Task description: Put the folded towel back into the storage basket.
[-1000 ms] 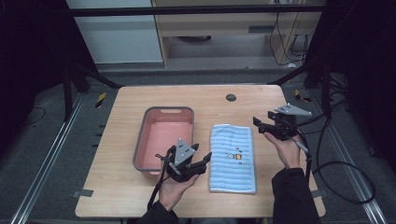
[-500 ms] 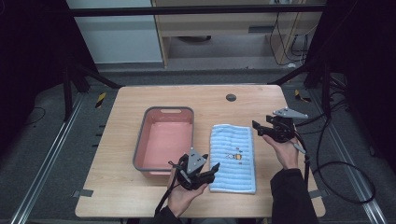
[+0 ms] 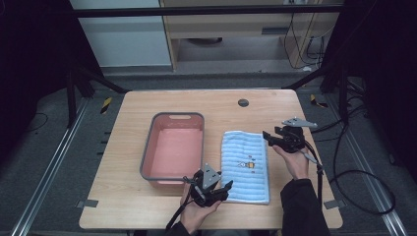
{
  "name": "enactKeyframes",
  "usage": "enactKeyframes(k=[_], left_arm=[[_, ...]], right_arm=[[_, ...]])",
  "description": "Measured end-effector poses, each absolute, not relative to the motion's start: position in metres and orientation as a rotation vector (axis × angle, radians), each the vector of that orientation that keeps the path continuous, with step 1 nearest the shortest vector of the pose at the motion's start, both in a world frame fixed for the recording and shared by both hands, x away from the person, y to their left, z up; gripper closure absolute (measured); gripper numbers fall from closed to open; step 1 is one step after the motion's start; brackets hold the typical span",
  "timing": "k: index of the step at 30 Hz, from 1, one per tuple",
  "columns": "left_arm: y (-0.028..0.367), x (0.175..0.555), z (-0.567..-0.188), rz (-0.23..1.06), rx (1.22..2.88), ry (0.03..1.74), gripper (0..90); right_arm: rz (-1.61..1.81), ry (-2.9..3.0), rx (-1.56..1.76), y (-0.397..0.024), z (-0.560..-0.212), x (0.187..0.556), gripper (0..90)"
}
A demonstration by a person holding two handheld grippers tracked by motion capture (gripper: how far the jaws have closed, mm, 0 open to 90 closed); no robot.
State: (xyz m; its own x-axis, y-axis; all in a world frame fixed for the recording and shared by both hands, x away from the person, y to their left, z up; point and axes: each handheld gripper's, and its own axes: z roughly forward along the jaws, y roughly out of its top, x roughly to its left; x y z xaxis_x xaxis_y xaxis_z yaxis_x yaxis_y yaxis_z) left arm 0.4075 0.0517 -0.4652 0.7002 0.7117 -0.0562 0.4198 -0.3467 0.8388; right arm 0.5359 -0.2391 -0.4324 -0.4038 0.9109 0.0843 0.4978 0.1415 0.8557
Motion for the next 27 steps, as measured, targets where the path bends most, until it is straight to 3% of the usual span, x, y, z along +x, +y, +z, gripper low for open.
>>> enactKeyframes(k=[14,27], left_arm=[[0.050,0.404,-0.486,0.400,2.040,0.898,50.0],[0.050,0.407,-0.498,0.397,2.063,0.928,52.5]], right_arm=[[1.138,2.019,1.375,-0.227,-0.456,0.547,50.0],[1.044,2.064,1.412,-0.222,-0.480,0.552,50.5]])
